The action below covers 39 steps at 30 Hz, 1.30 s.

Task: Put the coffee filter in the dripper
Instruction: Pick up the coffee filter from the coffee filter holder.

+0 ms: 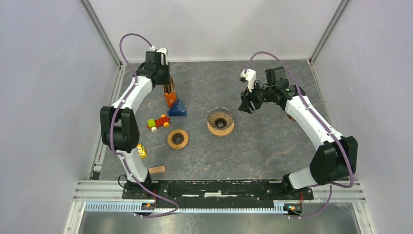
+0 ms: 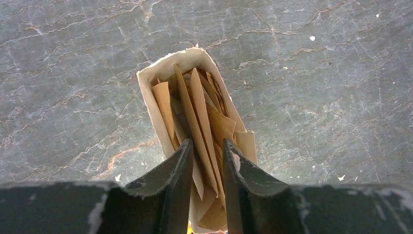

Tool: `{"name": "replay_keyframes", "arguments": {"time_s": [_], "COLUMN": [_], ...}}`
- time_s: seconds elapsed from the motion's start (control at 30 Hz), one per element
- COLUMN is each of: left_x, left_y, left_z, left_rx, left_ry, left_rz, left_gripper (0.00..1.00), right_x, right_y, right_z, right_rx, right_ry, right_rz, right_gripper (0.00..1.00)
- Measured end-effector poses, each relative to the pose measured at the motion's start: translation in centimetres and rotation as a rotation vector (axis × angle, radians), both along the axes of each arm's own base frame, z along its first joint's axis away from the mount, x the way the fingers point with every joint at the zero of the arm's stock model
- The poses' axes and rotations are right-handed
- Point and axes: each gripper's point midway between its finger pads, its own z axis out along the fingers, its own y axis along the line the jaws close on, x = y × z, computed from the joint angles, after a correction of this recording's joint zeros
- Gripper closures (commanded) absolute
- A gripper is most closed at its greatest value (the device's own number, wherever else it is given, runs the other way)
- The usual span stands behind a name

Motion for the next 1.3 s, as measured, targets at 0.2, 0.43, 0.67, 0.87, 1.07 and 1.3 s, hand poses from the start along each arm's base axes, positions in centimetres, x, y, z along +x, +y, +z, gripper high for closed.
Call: {"name": "replay_keyframes", "arguments": {"time_s": [0.2,0.43,0.67,0.87,1.07,1.3], "left_x": [0.1,0.5,1.1,1.9,2.5,2.8], "left_y": [0.0,-0.1,-0.1,-0.2,0.0,0.1], "left_z": [-0.9,-1.9,-1.9,-0.4,1.1,3.6], "left_rx": [0.003,0.006,0.005,0.001,0.007,0.014], "left_ry": [0.017,0.037,0.034,-0.004,-0.037,-0.061], "left_rz": [0.000,0.001,0.001,0.002,0.015,0.017], "left_gripper": [0.68,0.75,0.85,0.98,0.98,0.98], "right_x": [0.0,0.0,0.0,0.0,0.0,-0.1], "right_y": [0.0,0.0,0.0,0.0,0.0,0.0], "right_z": [0.0,0.0,0.0,-0.1,-0.2,-0.5], "right_rx": [0.000,0.000,0.000,-0.001,0.000,-0.003], "right_ry": [0.000,-0.001,0.000,0.002,0.008,0.019], "right_rz": [0.000,0.000,0.000,0.000,0.002,0.004], "right_gripper": [0.37,0.37,0.37,0.37,0.37,0.37]}}
